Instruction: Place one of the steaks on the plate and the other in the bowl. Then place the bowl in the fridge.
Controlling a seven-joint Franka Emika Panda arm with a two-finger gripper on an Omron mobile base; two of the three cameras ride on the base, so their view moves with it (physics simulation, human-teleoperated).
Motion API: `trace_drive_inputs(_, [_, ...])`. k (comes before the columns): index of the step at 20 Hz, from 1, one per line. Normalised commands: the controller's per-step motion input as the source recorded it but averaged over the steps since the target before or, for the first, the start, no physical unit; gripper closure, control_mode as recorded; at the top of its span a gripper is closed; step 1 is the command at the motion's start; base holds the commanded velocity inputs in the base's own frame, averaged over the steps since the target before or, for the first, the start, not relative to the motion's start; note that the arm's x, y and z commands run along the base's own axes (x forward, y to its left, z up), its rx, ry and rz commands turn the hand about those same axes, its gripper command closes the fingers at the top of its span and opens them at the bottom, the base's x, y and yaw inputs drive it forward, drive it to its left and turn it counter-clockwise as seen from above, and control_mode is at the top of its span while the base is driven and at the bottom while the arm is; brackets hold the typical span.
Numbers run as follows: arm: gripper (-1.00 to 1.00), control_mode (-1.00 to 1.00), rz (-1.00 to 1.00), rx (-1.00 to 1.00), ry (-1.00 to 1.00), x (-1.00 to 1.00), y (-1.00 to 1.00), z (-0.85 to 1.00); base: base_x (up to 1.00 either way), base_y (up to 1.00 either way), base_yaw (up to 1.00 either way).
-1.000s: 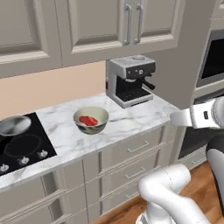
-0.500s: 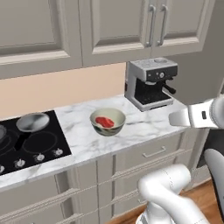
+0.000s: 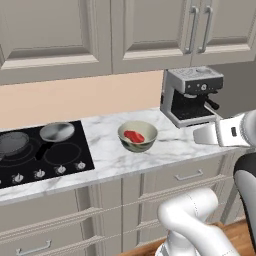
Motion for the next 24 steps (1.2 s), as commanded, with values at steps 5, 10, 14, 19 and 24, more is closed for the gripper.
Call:
trace_drive_inputs(5, [-1.00, -1.00, -0.02, 0.00, 0.00, 0.02, 0.00, -0.02, 0.00, 0.00, 0.00])
trace_drive_inputs(10, [-1.00, -1.00, -0.32, 0.01, 0.21, 0.20, 0.00, -0.06, 0.00, 0.00, 0.00])
trace_drive_inputs(14, [-1.00, -1.00, -0.29, 0.09, 0.24, 0.07, -0.03, -0.07, 0.00, 0.00, 0.00])
trace_drive_inputs(19, [-1.00, -1.00, -0.03, 0.35, 0.18, 0.00, -0.35, -0.29, 0.00, 0.00, 0.00])
trace_drive_inputs(24, [-1.00, -1.00, 0.00, 0.28, 0.05, 0.14, -0.20, -0.39, 0.00, 0.00, 0.00])
